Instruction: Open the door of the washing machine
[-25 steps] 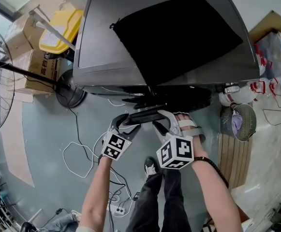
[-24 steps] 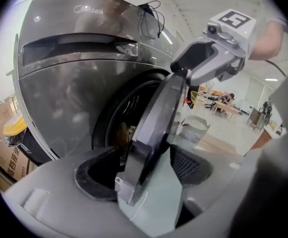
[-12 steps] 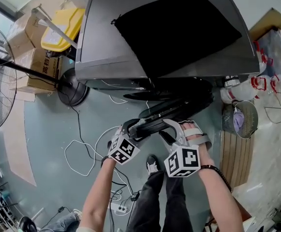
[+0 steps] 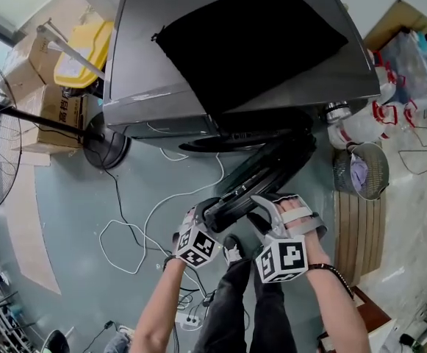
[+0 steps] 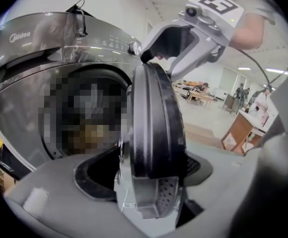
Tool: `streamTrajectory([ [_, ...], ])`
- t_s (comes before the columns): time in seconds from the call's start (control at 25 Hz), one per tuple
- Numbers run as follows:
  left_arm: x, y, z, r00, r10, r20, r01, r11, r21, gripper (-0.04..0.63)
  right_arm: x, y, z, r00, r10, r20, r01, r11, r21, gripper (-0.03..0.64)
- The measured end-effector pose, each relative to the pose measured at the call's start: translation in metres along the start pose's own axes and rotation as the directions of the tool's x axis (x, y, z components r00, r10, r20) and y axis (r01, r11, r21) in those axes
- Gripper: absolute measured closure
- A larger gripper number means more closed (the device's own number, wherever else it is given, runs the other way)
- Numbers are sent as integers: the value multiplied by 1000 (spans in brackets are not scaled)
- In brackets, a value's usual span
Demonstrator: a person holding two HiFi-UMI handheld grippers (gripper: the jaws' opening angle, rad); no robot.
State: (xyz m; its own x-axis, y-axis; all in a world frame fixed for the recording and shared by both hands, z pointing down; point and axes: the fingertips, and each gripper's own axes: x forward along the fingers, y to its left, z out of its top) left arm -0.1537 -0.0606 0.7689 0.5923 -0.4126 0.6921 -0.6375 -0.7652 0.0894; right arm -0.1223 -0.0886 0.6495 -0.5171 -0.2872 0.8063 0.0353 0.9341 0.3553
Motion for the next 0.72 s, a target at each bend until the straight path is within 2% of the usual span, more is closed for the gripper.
streamTrajectory([
  [0.08, 0, -7, 0, 1000, 19, 6, -19, 1000, -20, 236, -9, 2, -2, 999, -25, 28, 22, 994, 106, 431],
  [0.16, 1, -12, 2, 999, 37, 18, -37, 998, -42, 236, -19, -1, -8, 997, -70, 41, 59, 973, 225, 433],
  [0.24, 3, -18, 3, 999, 43, 25, -41, 997, -61, 236, -29, -4, -18, 990, -131, 52, 106, 934, 340, 433],
  [0.28, 3, -22, 3, 999, 40, 27, -38, 997, -70, 236, -34, -5, -23, 984, -163, 72, 117, 897, 425, 433],
  [0.32, 3, -27, 3, 999, 33, 29, -31, 997, -77, 236, -39, -8, -29, 975, -196, 104, 111, 835, 539, 431],
  [0.36, 3, -31, 3, 999, 27, 32, -24, 996, -83, 236, -46, -14, -36, 961, -239, 136, 90, 742, 664, 431],
  [0.4, 2, -35, 4, 999, 21, 37, -18, 996, -87, 236, -53, -22, -43, 944, -291, 155, 66, 629, 774, 431],
  [0.44, 2, -40, 5, 999, 16, 42, -13, 996, -89, 236, -60, -30, -52, 927, -342, 154, 50, 521, 852, 425],
  [0.48, 1, -46, 7, 999, 10, 48, -6, 996, -87, 236, -66, -35, -62, 914, -383, 135, 49, 433, 900, 392],
  [0.52, 1, -51, 9, 999, 1, 52, 3, 997, -81, 238, -70, -38, -72, 906, -409, 107, 60, 374, 926, 382],
  [0.56, 1, -58, 11, 999, -11, 53, 14, 997, -71, 238, -72, -38, -79, 903, -423, 78, 76, 336, 939, 364],
  [0.6, 1, -64, 12, 998, -23, 52, 26, 998, -61, 238, -72, -36, -83, 902, -428, 55, 91, 313, 945, 350],
  [0.72, 3, -84, 14, 998, -54, 44, 56, 997, -55, 238, -72, -26, -87, 904, -427, 20, 110, 278, 954, 341],
])
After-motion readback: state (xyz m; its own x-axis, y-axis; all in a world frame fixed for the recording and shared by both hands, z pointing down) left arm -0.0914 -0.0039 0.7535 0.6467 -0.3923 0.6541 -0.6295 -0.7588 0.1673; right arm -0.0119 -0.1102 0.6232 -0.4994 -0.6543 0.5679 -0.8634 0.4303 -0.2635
